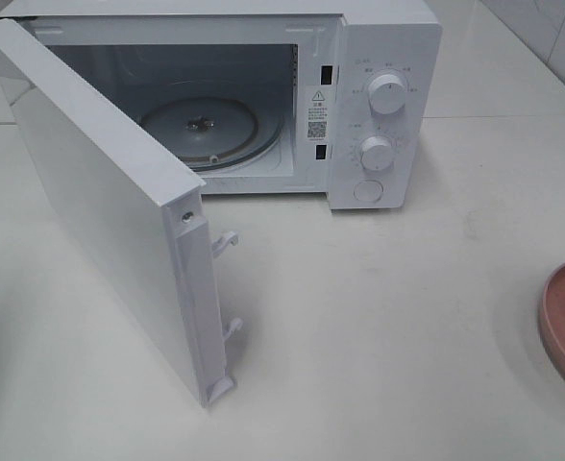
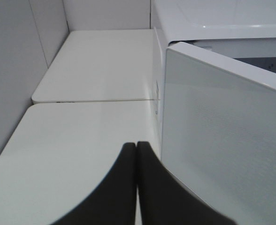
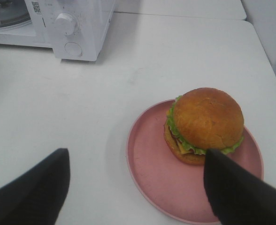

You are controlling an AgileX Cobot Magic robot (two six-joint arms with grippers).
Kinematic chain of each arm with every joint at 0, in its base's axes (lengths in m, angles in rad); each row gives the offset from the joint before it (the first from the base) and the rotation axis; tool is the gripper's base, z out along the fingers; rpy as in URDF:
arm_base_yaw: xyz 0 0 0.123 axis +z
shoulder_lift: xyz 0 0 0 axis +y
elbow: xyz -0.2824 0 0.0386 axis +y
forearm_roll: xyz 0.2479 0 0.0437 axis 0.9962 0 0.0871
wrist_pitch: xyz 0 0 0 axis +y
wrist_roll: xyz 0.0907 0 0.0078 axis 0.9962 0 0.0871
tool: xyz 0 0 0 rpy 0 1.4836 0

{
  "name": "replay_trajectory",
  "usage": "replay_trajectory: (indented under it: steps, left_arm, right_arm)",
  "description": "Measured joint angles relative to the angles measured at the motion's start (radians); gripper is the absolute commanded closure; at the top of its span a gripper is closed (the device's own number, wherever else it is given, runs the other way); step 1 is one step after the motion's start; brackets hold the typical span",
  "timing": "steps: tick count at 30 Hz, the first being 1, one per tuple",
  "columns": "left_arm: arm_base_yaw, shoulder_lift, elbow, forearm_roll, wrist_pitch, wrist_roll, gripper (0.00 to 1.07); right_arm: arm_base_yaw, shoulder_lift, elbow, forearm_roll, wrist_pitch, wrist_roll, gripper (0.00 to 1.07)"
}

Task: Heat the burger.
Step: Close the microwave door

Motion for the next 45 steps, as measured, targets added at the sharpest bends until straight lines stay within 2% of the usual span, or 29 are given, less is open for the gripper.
replay_trajectory:
  steps: [1,2,6,8,9,10,11,13,14,15,16,17,18,19,20,21,23,26,28,32,34,37,39,42,44,45]
  left_arm:
    - [0.000,0.000,0.000,0.000,0.000,0.000,1.07]
    - [0.000,0.027,0.041,-0.002,-0.107,0.000,1.07]
    - [0.000,0.081,0.083,-0.001,-0.231,-0.009,1.07]
    - [0.000,0.143,0.104,0.020,-0.315,-0.044,1.07]
    - [0.000,0.143,0.104,0.020,-0.315,-0.044,1.07]
    - [0.000,0.190,0.107,0.054,-0.366,-0.091,1.07]
    - [0.000,0.190,0.107,0.054,-0.366,-0.091,1.07]
    - [0.000,0.297,0.107,0.207,-0.465,-0.208,1.07]
    - [0.000,0.297,0.107,0.207,-0.465,-0.208,1.07]
    - [0.000,0.326,0.107,0.260,-0.493,-0.248,1.07]
    - [0.000,0.326,0.107,0.260,-0.493,-0.248,1.07]
    - [0.000,0.376,0.107,0.363,-0.544,-0.324,1.07]
    - [0.000,0.404,0.108,0.418,-0.575,-0.364,1.07]
    - [0.000,0.404,0.108,0.418,-0.575,-0.364,1.07]
    - [0.000,0.454,0.108,0.521,-0.635,-0.433,1.07]
    - [0.000,0.454,0.108,0.521,-0.635,-0.433,1.07]
    - [0.000,0.561,0.108,0.649,-0.754,-0.495,1.07]
    - [0.000,0.590,0.108,0.668,-0.787,-0.502,1.07]
    - [0.000,0.663,0.106,0.694,-0.866,-0.529,1.07]
    - [-0.013,0.728,0.088,0.700,-0.885,-0.547,1.07]
    - [-0.079,0.785,0.053,0.692,-0.887,-0.550,1.07]
    - [-0.103,0.798,0.045,0.681,-0.887,-0.549,1.07]
    - [-0.188,0.842,0.030,0.600,-0.893,-0.520,1.07]
    - [-0.209,0.852,0.027,0.579,-0.893,-0.510,1.07]
    - [-0.285,0.876,0.012,0.469,-0.893,-0.451,1.07]
    - [-0.285,0.876,0.012,0.469,-0.893,-0.451,1.07]
  right_arm:
    - [0.000,0.000,0.000,0.000,0.000,0.000,0.31]
    - [0.000,0.000,0.000,0.000,0.000,0.000,0.31]
    - [0.000,0.000,0.000,0.000,0.000,0.000,0.31]
    - [0.000,0.000,0.000,0.000,0.000,0.000,0.31]
    - [0.000,0.000,0.000,0.000,0.000,0.000,0.31]
    - [0.000,0.000,0.000,0.000,0.000,0.000,0.31]
    - [0.000,0.000,0.000,0.000,0.000,0.000,0.31]
    - [0.000,0.000,0.000,0.000,0.000,0.000,0.31]
    - [0.000,0.000,0.000,0.000,0.000,0.000,0.31]
    - [0.000,0.000,0.000,0.000,0.000,0.000,0.31]
    - [0.000,0.000,0.000,0.000,0.000,0.000,0.31]
    - [0.000,0.000,0.000,0.000,0.000,0.000,0.31]
    - [0.000,0.000,0.000,0.000,0.000,0.000,0.31]
    - [0.000,0.000,0.000,0.000,0.000,0.000,0.31]
    - [0.000,0.000,0.000,0.000,0.000,0.000,0.31]
    - [0.000,0.000,0.000,0.000,0.000,0.000,0.31]
    - [0.000,0.000,0.000,0.000,0.000,0.000,0.31]
    - [0.000,0.000,0.000,0.000,0.000,0.000,0.31]
    - [0.000,0.000,0.000,0.000,0.000,0.000,0.31]
    - [0.000,0.000,0.000,0.000,0.000,0.000,0.31]
    - [0.000,0.000,0.000,0.000,0.000,0.000,0.31]
    - [0.000,0.000,0.000,0.000,0.000,0.000,0.31]
    - [0.000,0.000,0.000,0.000,0.000,0.000,0.31]
    - [0.000,0.000,0.000,0.000,0.000,0.000,0.31]
    - [0.000,0.000,0.000,0.000,0.000,0.000,0.31]
    - [0.000,0.000,0.000,0.000,0.000,0.000,0.31]
